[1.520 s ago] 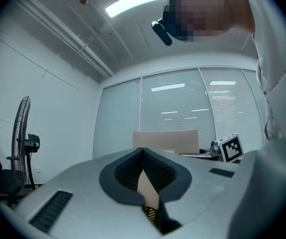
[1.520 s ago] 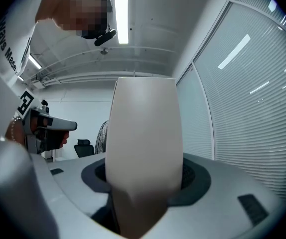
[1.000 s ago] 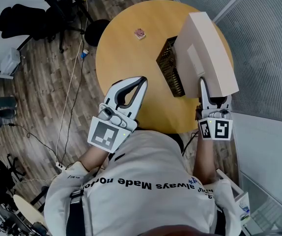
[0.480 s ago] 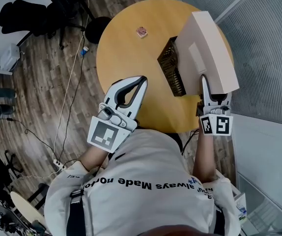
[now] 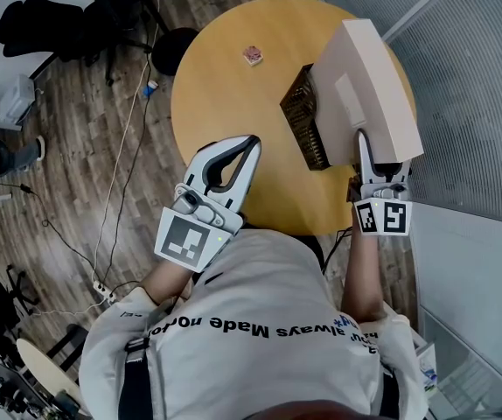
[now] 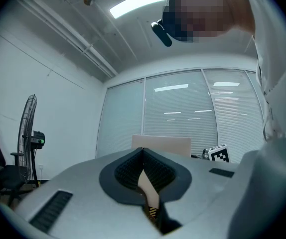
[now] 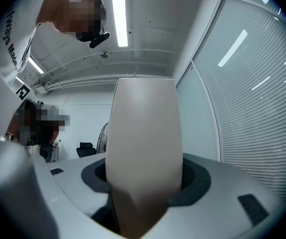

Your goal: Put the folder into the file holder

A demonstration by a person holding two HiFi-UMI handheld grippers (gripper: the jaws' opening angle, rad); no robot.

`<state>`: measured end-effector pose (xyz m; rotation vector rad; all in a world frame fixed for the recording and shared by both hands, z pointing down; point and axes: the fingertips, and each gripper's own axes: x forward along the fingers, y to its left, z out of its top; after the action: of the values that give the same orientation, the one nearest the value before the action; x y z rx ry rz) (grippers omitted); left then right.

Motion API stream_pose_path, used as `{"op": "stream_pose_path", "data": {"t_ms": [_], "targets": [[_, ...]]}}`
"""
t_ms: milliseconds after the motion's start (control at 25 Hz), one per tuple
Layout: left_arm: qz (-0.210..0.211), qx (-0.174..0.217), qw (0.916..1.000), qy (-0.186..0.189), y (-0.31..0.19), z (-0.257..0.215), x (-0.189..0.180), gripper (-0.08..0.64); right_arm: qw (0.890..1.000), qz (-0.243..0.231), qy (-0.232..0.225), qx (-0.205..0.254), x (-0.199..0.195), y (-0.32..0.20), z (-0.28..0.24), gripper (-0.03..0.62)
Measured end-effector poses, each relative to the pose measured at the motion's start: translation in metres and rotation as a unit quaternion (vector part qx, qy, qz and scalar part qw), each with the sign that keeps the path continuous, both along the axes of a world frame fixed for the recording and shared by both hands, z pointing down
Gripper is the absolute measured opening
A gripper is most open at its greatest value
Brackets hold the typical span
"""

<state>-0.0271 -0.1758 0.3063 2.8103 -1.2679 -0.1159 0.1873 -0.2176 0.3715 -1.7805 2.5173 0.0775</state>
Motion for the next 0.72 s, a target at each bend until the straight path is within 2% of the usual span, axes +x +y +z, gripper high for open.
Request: {"op": "stream_pose_path", "data": {"t_ms": [720], "targets": [[-0.008, -0.003, 1.0000, 0.000, 0.007, 0.001, -0.011, 0.025, 1.000, -0.007, -0.015, -0.008, 0.000, -0.003, 0.026, 0.282]]}}
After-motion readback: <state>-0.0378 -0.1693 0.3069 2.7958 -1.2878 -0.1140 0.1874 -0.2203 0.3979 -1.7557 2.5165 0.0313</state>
